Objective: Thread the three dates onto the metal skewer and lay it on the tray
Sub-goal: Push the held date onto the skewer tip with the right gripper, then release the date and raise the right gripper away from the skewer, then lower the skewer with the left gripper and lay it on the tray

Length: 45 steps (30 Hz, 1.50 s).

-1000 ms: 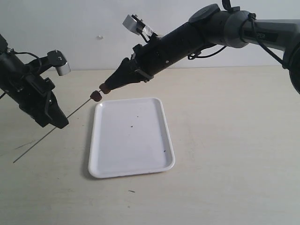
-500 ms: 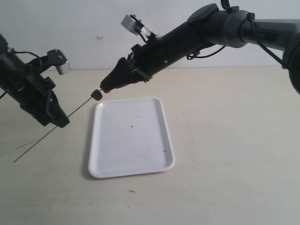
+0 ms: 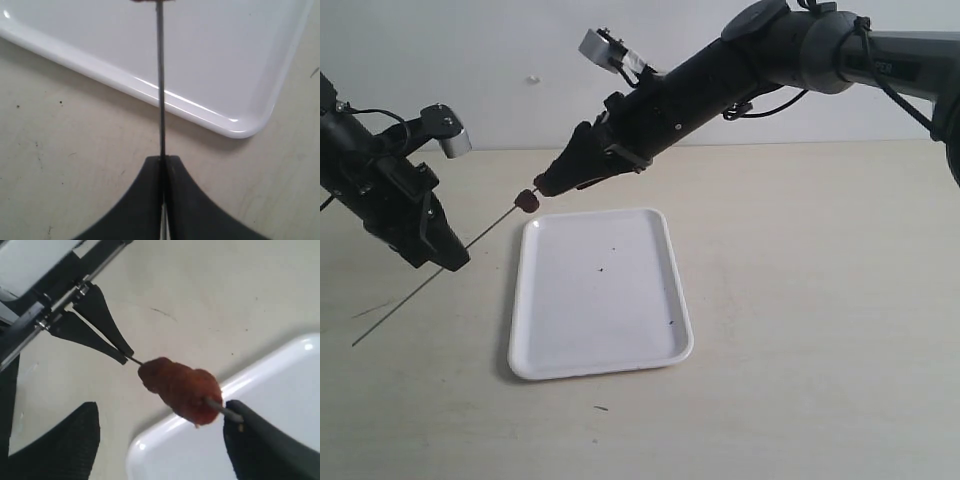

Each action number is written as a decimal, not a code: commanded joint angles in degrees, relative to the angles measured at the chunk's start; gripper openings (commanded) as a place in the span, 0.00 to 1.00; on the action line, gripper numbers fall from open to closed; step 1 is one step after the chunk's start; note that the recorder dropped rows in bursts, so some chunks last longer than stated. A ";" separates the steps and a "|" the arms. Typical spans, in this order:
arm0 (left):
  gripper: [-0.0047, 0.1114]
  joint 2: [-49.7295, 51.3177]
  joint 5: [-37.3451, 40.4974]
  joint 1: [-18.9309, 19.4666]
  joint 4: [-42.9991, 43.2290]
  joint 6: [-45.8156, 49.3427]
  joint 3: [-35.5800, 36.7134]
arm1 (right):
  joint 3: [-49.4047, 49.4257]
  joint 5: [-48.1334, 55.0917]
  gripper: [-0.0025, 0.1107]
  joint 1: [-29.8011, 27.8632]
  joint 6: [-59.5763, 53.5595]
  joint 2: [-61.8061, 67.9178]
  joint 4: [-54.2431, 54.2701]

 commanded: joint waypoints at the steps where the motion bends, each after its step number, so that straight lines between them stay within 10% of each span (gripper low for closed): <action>1: 0.04 -0.25 -0.47 0.03 -1.79 -0.41 0.19 | -0.04 -0.02 0.62 0.10 1.15 -0.63 -3.27; 17: 0.04 -0.25 -0.98 0.03 -4.60 -2.24 0.19 | -0.04 -1.66 0.58 -2.65 15.45 -2.46 -22.02; 27: 0.04 -0.25 -5.00 -0.54 -6.12 -21.86 0.19 | -0.04 0.25 0.02 -2.65 31.03 -3.36 -40.93; 45: 0.04 6.80 -20.54 -16.50 0.59 -57.14 0.19 | -0.04 -3.11 0.02 -2.55 43.90 -12.32 -57.20</action>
